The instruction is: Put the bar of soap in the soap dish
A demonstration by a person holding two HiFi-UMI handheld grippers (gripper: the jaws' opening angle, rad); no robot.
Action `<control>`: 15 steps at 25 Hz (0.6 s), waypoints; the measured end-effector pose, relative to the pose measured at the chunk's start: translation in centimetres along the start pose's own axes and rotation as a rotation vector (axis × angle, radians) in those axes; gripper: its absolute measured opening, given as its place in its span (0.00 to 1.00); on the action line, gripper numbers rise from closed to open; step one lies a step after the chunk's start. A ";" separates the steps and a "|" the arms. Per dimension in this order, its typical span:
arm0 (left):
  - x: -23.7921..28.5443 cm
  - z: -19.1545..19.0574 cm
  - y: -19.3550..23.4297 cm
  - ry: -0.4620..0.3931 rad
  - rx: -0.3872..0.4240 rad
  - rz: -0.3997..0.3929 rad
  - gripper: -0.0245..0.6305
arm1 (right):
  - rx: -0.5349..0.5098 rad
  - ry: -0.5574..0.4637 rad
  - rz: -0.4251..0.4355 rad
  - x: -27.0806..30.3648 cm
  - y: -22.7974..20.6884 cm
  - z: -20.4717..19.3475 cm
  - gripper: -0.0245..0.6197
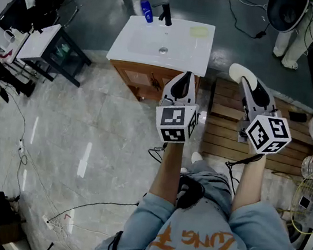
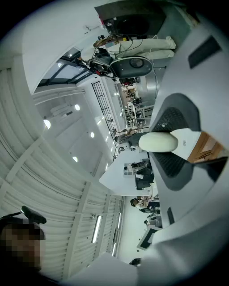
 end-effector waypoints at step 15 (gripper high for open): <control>-1.2 1.6 1.3 -0.028 -0.001 0.001 0.07 | 0.021 0.002 -0.009 0.1 1.1 0.1 0.25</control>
Point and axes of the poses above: the fingertips, and each gripper's own axes: x forward along the fingers, y to its left, z out of its top, the point moved 8 cm from there along -x, backward along the fingers, and after that the axes turned 7 degrees about x, right-handed, at the moved point
